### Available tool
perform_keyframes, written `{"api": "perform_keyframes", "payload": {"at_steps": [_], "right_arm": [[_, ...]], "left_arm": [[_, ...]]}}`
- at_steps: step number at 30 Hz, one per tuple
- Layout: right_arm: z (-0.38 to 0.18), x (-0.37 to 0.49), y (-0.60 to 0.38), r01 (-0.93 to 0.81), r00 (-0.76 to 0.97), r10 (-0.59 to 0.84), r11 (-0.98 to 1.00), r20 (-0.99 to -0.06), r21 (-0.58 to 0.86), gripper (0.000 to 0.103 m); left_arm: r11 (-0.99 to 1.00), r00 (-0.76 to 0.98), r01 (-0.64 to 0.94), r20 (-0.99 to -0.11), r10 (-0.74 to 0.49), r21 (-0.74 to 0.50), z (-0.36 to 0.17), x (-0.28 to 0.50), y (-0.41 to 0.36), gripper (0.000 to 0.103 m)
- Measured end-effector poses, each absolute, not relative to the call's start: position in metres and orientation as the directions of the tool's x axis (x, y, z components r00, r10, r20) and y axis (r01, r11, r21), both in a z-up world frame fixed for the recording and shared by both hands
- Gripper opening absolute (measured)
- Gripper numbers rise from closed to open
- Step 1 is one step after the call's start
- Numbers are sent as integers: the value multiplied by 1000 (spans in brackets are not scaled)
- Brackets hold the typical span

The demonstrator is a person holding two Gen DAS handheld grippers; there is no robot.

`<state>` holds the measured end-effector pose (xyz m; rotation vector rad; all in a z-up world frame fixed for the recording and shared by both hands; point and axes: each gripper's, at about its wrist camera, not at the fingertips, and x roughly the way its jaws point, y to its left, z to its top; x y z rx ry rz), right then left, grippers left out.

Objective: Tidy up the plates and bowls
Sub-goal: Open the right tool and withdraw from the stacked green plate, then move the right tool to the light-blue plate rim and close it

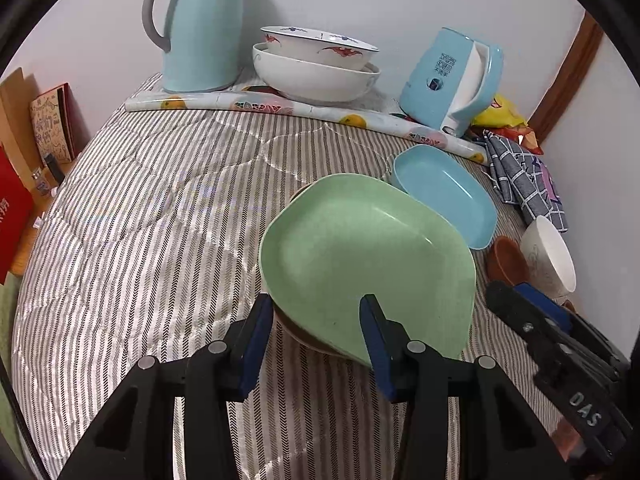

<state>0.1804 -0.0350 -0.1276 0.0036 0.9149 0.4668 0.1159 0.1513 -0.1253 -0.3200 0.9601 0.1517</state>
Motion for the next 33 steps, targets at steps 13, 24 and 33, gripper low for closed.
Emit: {"api": "perform_keyframes", "payload": {"at_steps": [13,24,33], "right_arm": [[-122,169,-69,-354,531,366,915,-764,193,50],[-96,170,-106,-292,608,310,943,-731,158,56],[-78,186,-125,-296,623,264,951,-737,90,60]], "left_arm": [[936,552,-307,-833,29,-171,-118,105,152,31],[944,605,-295,-794,64,-149,-79,110,133,33],[961,646,-227,-763,28,-156,-57,137,105,44]]}}
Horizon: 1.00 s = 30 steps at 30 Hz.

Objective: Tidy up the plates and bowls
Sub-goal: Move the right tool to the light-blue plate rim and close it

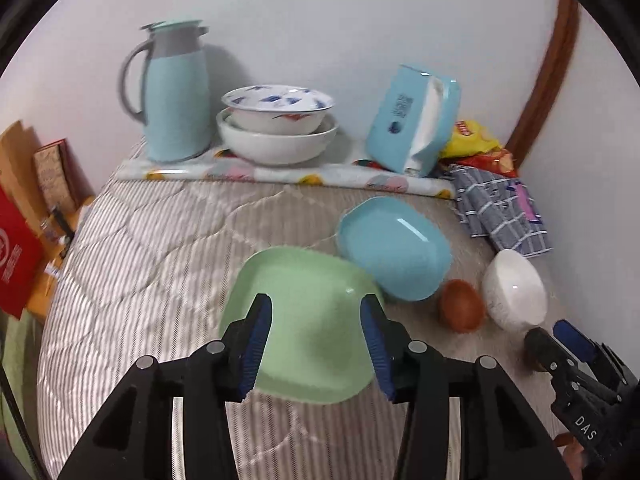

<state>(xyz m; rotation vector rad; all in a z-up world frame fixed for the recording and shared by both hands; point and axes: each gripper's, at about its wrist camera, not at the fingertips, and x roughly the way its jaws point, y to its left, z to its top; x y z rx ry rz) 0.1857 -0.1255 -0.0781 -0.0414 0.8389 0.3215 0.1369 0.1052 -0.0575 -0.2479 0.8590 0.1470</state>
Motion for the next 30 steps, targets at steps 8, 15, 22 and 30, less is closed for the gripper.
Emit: {"api": "perform_keyframes", "payload": {"at_steps": [8,15,22,30], "right_arm": [[-73,213,-124,-321,590,274,943,-760,91,63],[-74,241,-109,-334,603,255,941,-756,52,63],[-80,278,-101,-330,600,266,941,-754,70,63],[-102,312,-88,-356,557,287,930,-780,88,63]], "left_arm": [[962,630,-220,-777,13,-162,-56,169,98,44],[959,613,-237,-790,21,-159,-63,195,110,44],[956,592,-235,-806,0,-173,-77,221,117,44],[951,550,-228,-833,-52,-210,-102,250,120,44]]}}
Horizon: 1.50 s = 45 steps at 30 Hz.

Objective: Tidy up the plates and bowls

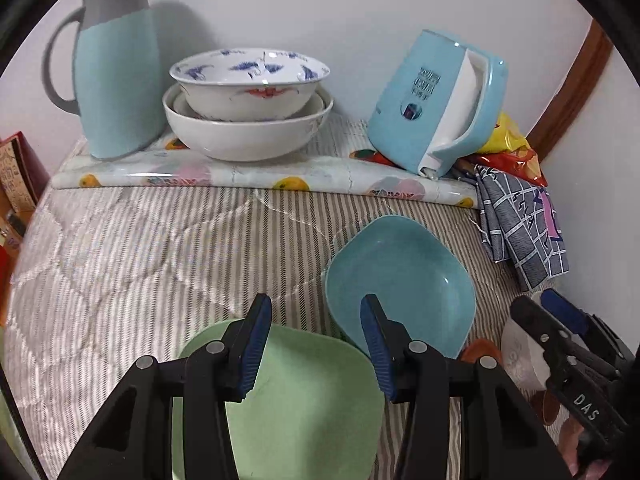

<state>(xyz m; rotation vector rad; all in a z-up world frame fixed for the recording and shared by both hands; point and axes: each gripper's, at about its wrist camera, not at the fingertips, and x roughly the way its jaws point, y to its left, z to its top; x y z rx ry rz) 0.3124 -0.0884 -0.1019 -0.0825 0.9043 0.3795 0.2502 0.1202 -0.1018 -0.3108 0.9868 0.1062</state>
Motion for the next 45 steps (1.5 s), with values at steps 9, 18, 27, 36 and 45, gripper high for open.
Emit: {"api": "perform_keyframes", "payload": {"at_steps": [9,18,27,36,45], "right_arm": [[-137,348,-73,-347,495,232,936,-837,54,51],[-158,361,-55,-374,475,172,927,-863,-21,37],[-172,370,-49,-370,446,131,928,-885,-49,20],[-166,370,-53,-345,490,149,938,-859,-34,8],[-122,351,-67,-328,565,192,945,-802,-5,7]], "left_arm": [[950,505,-224,-860,-78,-218,-129,281,116,44],[944,469,-227,-877,-108,-238,-152,302,113,43],[950,459,-225,-883,-93,-217,-164,310,110,29],[944,512,-223,-853,-99,-244,-159,306,114,9],[948,591,-186,-800,-102,-258,-115,287,109,9]]}}
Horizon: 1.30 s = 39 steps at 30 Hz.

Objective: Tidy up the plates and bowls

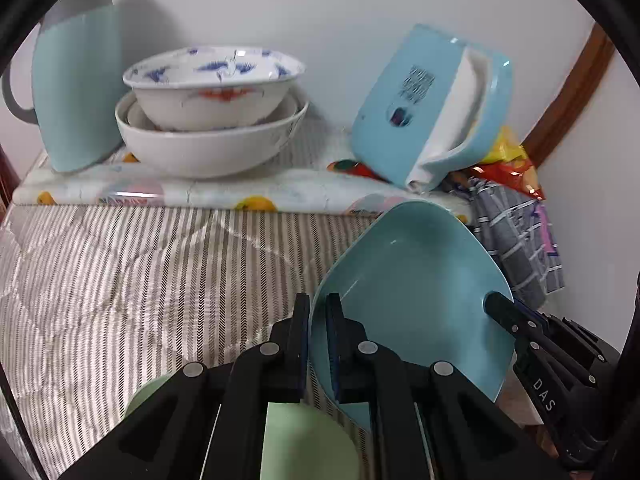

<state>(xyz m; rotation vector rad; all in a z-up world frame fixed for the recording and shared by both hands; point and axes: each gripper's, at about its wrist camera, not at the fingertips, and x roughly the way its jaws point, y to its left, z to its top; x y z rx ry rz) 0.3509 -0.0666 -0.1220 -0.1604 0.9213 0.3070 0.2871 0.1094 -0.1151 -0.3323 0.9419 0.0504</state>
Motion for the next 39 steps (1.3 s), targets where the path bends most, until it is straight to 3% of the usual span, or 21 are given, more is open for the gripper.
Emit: {"api": "perform_keyframes", "payload": {"at_steps": [19,39], "right_arm": [[-58,253,-118,-268,650,206,963,-732,34,6],[-26,170,-146,-253,697,235,965,-678,74,6]], "left_arm": [[960,665,-123,-739,-109,-252,-49,195,69,9],[969,714,-110,-696,-77,-220,-8,121,48,9]]}}
